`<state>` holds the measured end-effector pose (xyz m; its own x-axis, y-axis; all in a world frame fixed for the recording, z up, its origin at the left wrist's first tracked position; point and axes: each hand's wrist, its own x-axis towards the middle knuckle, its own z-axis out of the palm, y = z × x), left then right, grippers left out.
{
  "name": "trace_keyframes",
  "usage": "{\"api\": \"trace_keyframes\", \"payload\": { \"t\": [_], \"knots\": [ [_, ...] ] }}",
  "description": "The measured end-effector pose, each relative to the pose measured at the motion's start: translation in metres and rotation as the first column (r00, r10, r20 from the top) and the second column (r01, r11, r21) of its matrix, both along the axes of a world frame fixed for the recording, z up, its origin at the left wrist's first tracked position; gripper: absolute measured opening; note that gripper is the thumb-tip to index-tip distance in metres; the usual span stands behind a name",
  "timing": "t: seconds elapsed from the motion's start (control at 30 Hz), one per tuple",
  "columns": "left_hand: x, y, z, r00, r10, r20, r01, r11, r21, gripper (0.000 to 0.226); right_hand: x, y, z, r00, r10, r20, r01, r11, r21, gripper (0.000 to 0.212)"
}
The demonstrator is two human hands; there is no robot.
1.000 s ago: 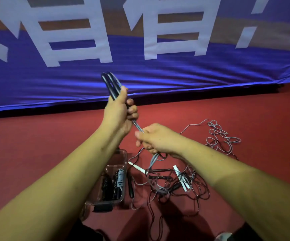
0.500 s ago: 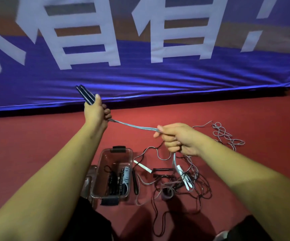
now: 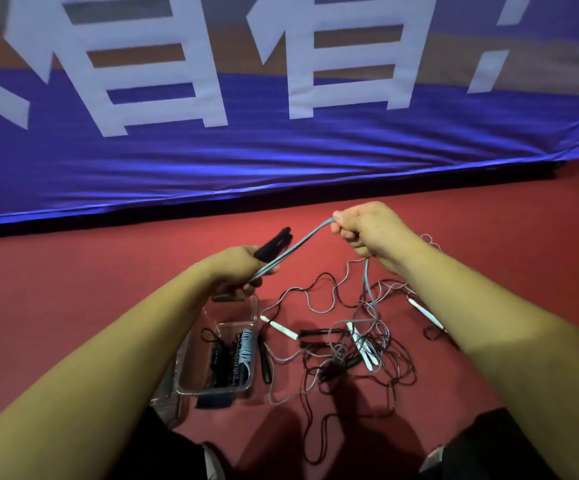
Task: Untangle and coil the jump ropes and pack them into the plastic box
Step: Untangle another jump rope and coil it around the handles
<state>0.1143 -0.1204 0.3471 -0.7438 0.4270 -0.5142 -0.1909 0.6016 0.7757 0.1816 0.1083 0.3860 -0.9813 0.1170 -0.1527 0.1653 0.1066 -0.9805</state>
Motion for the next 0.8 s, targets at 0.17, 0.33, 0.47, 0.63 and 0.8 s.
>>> {"api": "trace_keyframes", "payload": {
  "t": [0.17, 0.33, 0.47, 0.63, 0.8],
  "knots": [
    [0.030, 0.018, 0.021, 0.988, -0.139, 0.063, 0.125, 0.974, 0.191, 0.064, -0.004, 0.021, -0.004, 0.996, -0.090, -0.020, 0.092, 0.978, 0.188, 0.031],
    [0.032, 0.015, 0.030, 0.937, -0.349, -0.025, 0.349, 0.935, 0.053, 0.032, -0.009, 0.023, -0.007, 0.995, -0.013, -0.102, 0.050, 0.928, 0.368, 0.030],
    [0.030, 0.016, 0.031, 0.888, -0.442, -0.127, 0.435, 0.897, -0.079, 0.019, -0.016, 0.019, -0.013, 0.987, 0.040, -0.155, 0.036, 0.888, 0.459, 0.024],
    [0.038, 0.020, 0.055, 0.749, -0.519, -0.412, 0.537, 0.840, -0.080, 0.014, -0.023, 0.011, -0.012, 0.974, 0.105, -0.201, -0.019, 0.923, 0.385, 0.023],
    [0.021, 0.008, 0.069, 0.908, -0.172, -0.381, 0.268, 0.940, 0.214, 0.015, -0.025, -0.009, -0.037, 0.970, 0.231, 0.080, -0.238, 0.966, 0.098, 0.020]
  ]
}}
